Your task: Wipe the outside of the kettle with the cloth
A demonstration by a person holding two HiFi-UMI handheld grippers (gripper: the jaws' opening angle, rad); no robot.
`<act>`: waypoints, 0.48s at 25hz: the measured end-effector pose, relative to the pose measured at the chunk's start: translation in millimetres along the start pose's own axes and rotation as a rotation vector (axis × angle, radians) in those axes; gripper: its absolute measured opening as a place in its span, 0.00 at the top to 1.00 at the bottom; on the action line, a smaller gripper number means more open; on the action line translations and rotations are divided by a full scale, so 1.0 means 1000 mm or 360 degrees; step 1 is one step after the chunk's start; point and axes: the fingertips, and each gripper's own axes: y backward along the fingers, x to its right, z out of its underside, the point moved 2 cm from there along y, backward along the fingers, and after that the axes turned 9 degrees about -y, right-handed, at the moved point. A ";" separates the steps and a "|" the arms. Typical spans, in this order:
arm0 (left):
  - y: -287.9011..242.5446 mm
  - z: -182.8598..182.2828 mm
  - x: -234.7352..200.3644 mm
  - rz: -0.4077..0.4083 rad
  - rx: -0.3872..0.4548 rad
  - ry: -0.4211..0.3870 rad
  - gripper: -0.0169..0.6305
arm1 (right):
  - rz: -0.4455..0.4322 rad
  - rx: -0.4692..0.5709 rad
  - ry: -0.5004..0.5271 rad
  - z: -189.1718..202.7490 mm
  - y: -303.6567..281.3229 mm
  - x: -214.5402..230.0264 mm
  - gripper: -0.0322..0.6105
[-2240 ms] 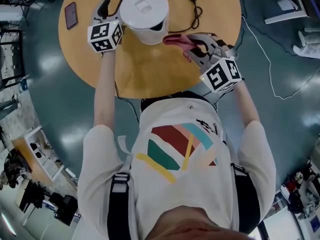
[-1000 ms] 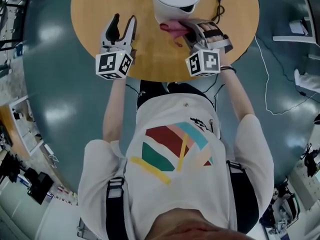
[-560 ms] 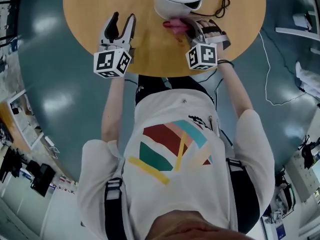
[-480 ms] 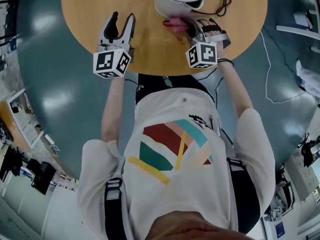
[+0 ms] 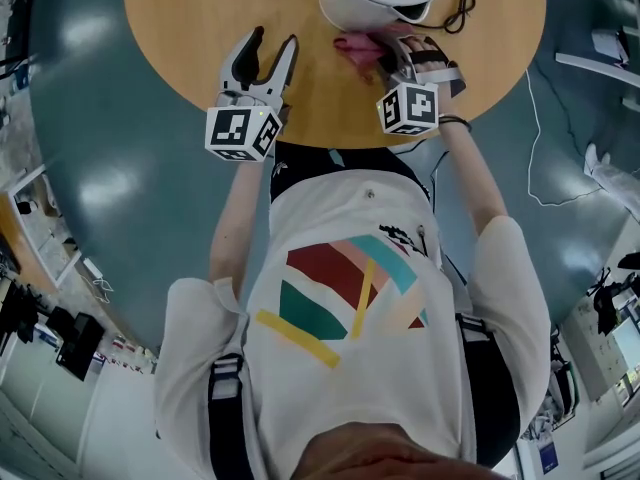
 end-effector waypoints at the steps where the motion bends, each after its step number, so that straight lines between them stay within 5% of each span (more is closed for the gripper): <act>1: 0.000 0.001 0.002 0.0007 -0.0001 -0.0001 0.56 | -0.0001 -0.0001 0.0001 0.000 -0.001 -0.001 0.89; 7: 0.005 -0.009 0.010 0.0015 0.0038 -0.0016 0.56 | 0.0000 0.0039 -0.0086 -0.008 0.008 0.003 0.89; 12: 0.028 -0.048 0.028 -0.0002 0.0158 -0.0131 0.56 | 0.0132 0.0337 -0.0527 -0.048 0.087 0.035 0.89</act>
